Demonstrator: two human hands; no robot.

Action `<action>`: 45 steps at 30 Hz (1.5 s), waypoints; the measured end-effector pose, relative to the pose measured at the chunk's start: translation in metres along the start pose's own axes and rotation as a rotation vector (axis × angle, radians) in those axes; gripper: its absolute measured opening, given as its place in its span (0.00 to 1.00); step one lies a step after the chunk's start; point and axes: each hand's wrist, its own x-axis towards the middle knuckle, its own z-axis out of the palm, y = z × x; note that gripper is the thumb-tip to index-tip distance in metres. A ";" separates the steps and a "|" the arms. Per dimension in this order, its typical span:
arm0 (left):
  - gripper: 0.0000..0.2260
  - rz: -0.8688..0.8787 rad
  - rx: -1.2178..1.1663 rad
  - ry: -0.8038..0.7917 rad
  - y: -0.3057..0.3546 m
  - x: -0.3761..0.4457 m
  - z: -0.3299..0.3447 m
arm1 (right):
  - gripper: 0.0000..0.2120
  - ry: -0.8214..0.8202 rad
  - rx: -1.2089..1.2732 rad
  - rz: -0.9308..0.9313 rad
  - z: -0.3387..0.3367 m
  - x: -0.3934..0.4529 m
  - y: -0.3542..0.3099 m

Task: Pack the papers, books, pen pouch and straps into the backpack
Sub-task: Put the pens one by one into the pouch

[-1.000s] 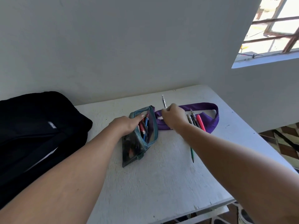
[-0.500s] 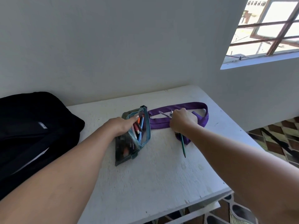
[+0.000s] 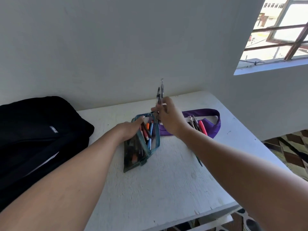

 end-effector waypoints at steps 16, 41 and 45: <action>0.39 -0.042 -0.201 -0.100 -0.002 -0.010 -0.016 | 0.14 -0.133 -0.457 -0.586 0.022 -0.009 0.046; 0.42 -0.120 -0.224 -0.314 -0.022 -0.027 -0.039 | 0.33 -0.542 -0.750 -0.399 0.042 0.018 0.030; 0.38 -0.126 -0.203 -0.323 -0.016 -0.027 -0.033 | 0.27 -0.488 -0.663 -0.342 0.044 0.016 0.029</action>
